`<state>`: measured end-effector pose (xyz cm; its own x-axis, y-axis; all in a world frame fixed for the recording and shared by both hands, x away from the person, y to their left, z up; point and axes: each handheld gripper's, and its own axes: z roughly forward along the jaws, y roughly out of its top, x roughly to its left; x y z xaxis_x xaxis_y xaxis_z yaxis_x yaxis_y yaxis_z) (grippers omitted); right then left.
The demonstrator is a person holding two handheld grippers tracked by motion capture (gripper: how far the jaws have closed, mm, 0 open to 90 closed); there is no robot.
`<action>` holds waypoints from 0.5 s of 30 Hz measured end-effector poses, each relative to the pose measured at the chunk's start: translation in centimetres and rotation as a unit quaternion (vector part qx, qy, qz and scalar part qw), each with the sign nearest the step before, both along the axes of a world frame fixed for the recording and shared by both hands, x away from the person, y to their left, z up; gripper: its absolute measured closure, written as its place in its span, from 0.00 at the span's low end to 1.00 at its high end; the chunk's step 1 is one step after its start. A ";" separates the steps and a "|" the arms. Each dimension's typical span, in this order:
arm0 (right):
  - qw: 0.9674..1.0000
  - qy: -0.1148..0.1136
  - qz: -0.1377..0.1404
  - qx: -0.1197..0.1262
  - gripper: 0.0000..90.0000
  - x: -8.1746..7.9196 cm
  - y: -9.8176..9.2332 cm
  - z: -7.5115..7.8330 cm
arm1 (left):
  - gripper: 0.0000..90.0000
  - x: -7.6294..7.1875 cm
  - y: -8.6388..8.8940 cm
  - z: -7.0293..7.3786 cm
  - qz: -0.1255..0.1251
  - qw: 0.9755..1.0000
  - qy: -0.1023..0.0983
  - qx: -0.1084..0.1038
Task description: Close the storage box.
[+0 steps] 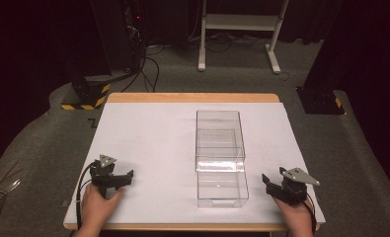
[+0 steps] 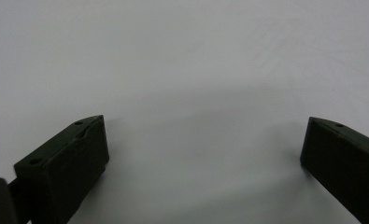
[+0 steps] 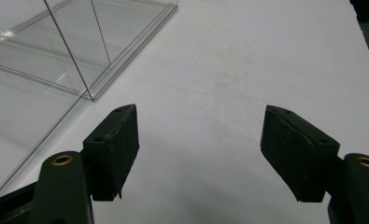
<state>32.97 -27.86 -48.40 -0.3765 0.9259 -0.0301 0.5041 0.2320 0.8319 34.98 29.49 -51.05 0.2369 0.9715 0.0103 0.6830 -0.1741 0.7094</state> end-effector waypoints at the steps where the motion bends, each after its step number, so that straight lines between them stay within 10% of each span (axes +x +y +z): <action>1: 1.000 -0.002 0.000 0.000 0.31 -0.1 0.1 0.1 | 0.01 0.0 0.0 0.0 0.000 1.000 0.000 0.000; 15: 1.000 -0.021 0.015 0.010 0.31 -0.9 0.9 2.0 | 0.01 0.0 0.0 0.0 0.000 1.000 0.000 0.000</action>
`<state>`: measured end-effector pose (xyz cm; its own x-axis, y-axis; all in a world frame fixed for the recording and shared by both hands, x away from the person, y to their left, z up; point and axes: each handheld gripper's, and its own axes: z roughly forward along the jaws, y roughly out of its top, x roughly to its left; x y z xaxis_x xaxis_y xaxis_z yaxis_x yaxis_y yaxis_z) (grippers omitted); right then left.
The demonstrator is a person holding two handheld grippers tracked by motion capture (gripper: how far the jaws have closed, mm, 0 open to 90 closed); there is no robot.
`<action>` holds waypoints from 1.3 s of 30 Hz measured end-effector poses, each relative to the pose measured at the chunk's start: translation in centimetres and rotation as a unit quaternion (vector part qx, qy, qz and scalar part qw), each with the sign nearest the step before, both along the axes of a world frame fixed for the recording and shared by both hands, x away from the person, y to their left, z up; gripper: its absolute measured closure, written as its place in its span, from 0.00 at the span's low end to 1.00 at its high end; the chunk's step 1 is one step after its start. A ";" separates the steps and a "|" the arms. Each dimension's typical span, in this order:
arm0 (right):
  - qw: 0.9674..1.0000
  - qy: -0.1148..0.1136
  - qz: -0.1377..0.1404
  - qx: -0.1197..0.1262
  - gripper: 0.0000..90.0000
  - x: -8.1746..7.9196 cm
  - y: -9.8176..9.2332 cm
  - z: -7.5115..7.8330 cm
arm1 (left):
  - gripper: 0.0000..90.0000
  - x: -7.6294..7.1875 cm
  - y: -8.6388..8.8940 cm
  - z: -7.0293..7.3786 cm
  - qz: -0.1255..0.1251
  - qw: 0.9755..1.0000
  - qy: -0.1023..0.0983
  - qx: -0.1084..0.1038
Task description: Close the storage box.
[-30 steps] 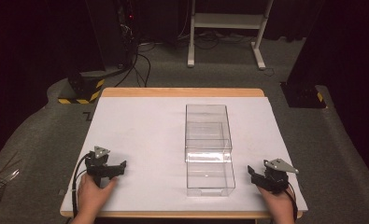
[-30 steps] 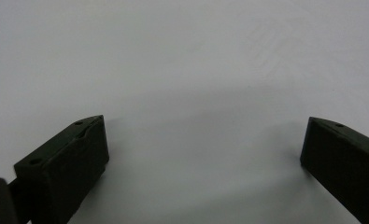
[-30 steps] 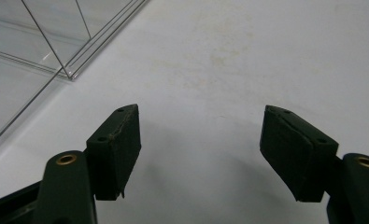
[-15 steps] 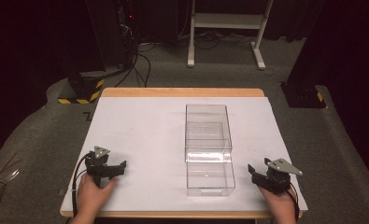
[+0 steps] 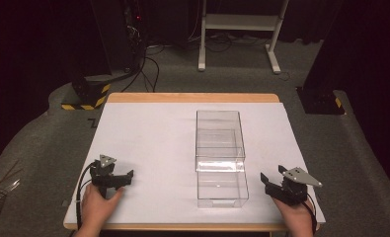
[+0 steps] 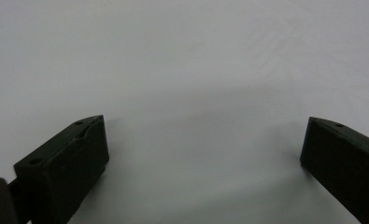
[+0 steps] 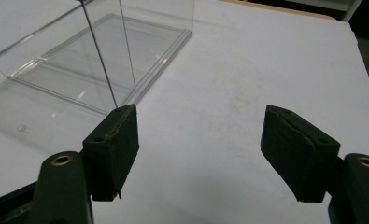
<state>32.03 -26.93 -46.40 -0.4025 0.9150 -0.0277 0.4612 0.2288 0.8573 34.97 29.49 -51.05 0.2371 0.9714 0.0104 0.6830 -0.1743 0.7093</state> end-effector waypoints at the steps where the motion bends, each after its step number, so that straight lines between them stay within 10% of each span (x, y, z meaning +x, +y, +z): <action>1: 1.000 -0.001 0.002 -0.001 0.31 -0.1 0.1 0.1 | 0.01 0.0 0.0 0.0 0.000 1.000 0.000 0.000; 39: 0.997 -0.041 0.053 0.025 0.30 -3.3 2.8 3.2 | 0.01 0.0 0.0 0.0 0.000 1.000 0.000 0.000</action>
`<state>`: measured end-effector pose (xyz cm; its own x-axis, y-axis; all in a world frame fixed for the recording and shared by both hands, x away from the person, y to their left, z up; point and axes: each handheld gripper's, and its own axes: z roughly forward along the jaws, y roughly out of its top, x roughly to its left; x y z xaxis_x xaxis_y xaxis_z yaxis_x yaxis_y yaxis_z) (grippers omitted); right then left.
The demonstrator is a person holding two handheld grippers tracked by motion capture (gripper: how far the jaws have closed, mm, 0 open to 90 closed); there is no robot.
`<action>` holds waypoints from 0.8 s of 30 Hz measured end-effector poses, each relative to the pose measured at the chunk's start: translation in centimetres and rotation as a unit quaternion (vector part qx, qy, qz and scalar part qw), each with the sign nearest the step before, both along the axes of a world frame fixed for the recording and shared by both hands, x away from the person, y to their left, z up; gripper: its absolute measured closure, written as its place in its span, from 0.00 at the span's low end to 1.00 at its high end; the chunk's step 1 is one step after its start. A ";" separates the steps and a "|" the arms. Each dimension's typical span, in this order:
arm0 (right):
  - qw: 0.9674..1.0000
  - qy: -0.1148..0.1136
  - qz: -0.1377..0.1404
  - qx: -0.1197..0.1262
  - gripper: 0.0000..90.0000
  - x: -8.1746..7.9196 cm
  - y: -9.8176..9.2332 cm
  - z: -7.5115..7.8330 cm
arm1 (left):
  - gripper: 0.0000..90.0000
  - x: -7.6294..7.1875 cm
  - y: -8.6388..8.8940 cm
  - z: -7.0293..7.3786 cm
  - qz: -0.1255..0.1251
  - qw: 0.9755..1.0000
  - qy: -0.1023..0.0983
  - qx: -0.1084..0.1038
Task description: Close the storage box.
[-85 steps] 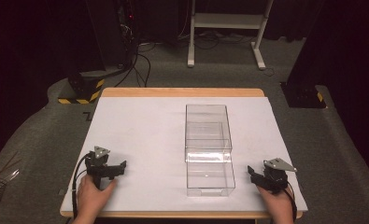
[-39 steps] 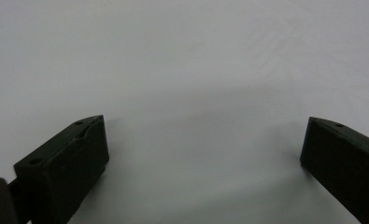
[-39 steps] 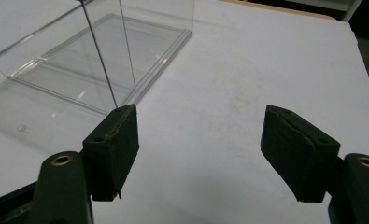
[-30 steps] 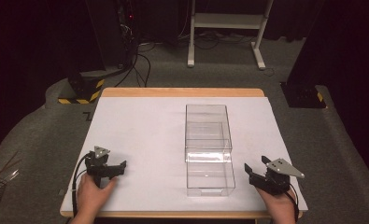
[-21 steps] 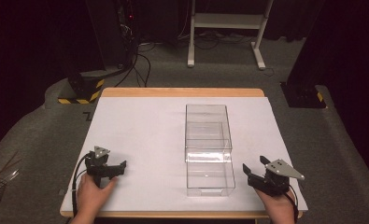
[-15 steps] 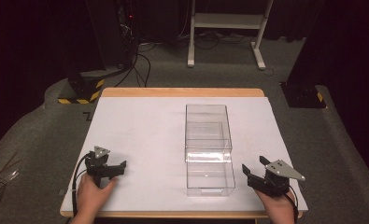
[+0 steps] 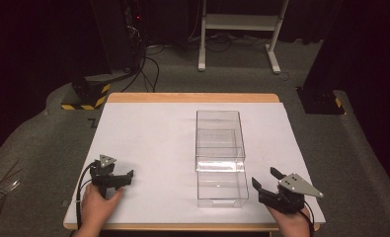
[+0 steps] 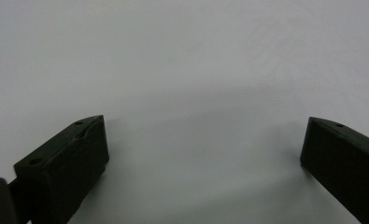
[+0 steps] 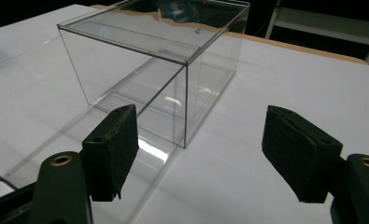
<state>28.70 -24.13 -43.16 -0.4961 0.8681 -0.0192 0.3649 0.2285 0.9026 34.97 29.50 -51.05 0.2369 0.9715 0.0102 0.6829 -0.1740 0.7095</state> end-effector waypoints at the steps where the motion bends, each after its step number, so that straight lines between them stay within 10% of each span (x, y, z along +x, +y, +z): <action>1: 1.000 0.000 0.002 0.002 0.30 -0.1 0.1 0.1 | 0.01 0.0 0.0 0.0 0.000 1.000 0.000 0.000; 24: 0.999 0.003 0.046 0.017 0.29 -2.9 1.8 0.1 | 0.01 0.0 0.0 0.0 0.000 1.000 0.000 0.000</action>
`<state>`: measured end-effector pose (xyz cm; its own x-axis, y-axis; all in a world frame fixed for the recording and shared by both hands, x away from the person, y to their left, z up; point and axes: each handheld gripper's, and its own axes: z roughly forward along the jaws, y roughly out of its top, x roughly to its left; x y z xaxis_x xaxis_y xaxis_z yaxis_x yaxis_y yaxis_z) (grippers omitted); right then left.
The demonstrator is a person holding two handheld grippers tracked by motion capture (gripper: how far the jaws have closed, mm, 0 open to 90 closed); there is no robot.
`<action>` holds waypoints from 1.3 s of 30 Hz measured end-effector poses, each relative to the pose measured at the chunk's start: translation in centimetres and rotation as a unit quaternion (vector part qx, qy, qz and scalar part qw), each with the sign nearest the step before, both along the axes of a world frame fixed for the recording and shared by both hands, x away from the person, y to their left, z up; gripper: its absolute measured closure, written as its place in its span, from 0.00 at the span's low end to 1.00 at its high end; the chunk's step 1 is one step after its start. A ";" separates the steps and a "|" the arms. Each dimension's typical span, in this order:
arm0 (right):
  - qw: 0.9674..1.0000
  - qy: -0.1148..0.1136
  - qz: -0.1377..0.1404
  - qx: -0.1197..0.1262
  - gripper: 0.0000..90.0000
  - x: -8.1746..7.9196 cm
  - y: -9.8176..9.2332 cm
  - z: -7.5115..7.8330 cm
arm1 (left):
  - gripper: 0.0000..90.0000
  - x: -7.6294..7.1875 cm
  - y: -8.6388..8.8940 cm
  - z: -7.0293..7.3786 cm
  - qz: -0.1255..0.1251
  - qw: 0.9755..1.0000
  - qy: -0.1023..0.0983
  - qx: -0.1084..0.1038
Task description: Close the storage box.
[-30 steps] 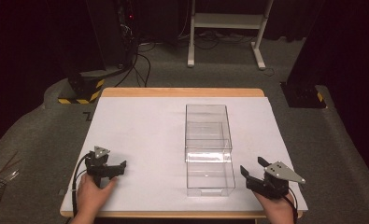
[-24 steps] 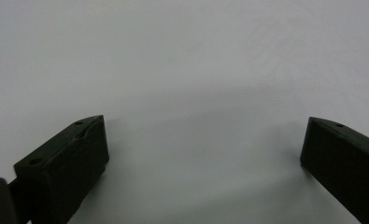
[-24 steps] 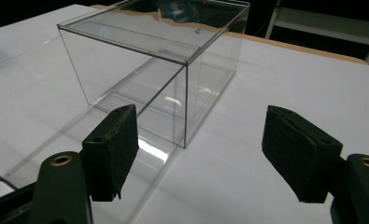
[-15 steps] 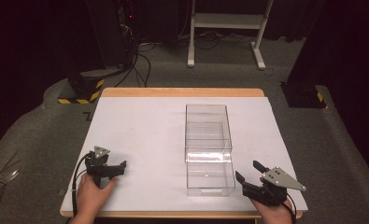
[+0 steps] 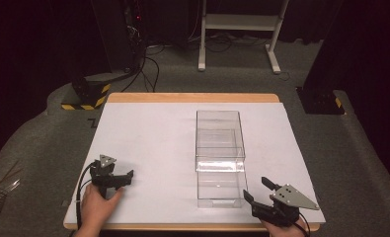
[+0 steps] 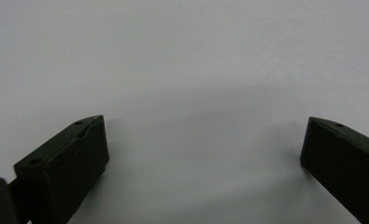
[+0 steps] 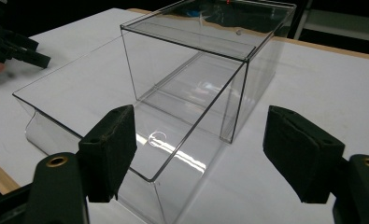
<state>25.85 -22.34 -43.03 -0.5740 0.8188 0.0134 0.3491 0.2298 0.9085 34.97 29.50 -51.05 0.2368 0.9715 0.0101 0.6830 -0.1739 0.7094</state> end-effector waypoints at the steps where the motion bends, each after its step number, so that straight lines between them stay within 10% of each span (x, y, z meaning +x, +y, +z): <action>1: 1.000 0.000 0.000 0.000 0.29 0.0 0.0 0.0 | 0.01 0.0 0.0 0.0 0.000 1.000 0.000 0.000; 39: 0.998 0.048 0.030 -0.029 0.26 -0.3 2.0 -3.5 | 0.01 0.0 0.0 0.0 0.000 1.000 0.000 0.000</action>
<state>25.57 -20.31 -46.50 -0.6210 0.7834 0.0237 0.4168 0.3045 0.8565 34.98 29.50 -51.05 0.2366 0.9716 0.0091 0.6832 -0.1730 0.7094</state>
